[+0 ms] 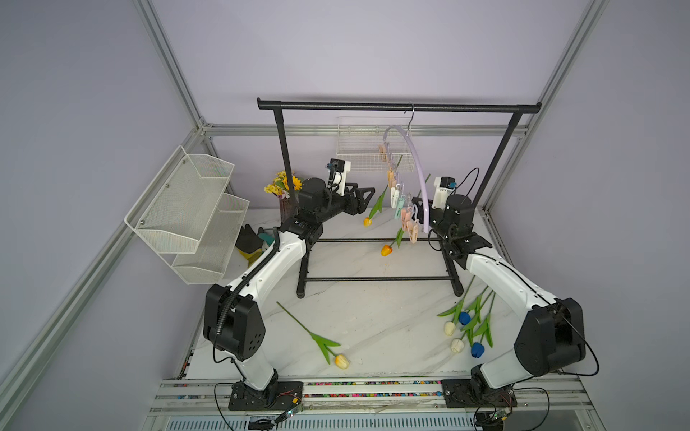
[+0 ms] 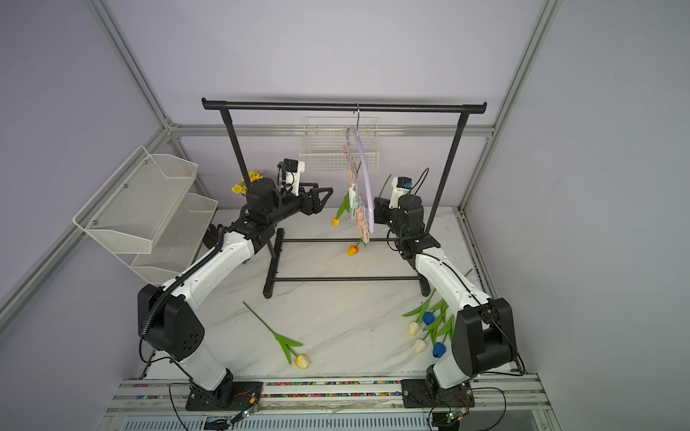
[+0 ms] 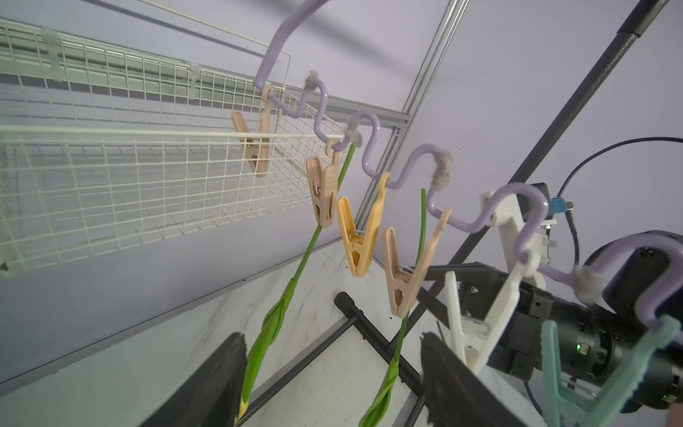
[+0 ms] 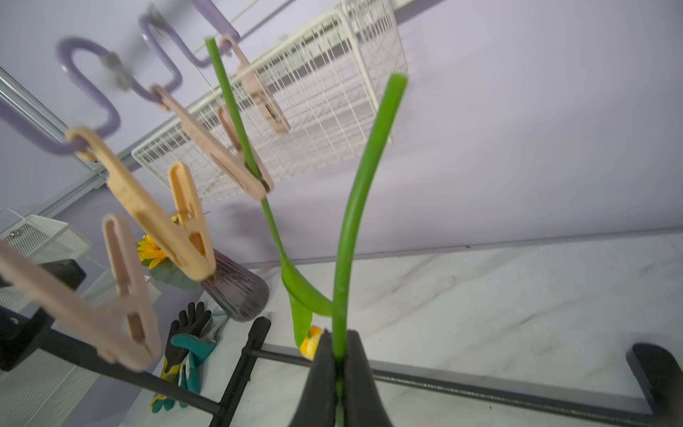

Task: Dry the flowers on a clothes hanger
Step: Open the clamp at the hanger.

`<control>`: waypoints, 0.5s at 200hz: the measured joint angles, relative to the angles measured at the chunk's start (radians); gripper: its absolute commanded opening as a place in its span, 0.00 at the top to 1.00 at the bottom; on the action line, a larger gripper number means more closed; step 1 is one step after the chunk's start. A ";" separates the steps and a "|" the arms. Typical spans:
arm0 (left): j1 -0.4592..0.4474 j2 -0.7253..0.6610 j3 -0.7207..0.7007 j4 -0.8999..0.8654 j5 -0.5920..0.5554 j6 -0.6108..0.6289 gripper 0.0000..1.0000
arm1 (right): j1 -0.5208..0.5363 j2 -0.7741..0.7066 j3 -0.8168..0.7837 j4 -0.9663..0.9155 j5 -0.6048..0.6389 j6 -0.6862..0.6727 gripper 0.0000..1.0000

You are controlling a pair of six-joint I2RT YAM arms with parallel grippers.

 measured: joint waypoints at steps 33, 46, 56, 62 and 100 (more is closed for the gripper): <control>0.032 0.073 0.113 -0.045 0.053 -0.001 0.28 | 0.000 0.132 0.200 -0.031 0.005 -0.022 1.00; 0.039 0.095 0.145 -0.060 0.073 -0.001 0.29 | 0.000 0.186 0.270 -0.044 -0.003 -0.027 1.00; 0.040 0.110 0.169 -0.072 0.089 -0.001 0.29 | 0.000 0.232 0.329 -0.062 -0.020 -0.031 1.00; 0.040 0.119 0.182 -0.082 0.098 -0.002 0.29 | 0.000 0.257 0.361 -0.070 -0.032 -0.034 1.00; 0.039 0.163 0.260 -0.138 0.142 0.000 0.30 | 0.000 0.356 0.496 -0.111 -0.143 -0.044 1.00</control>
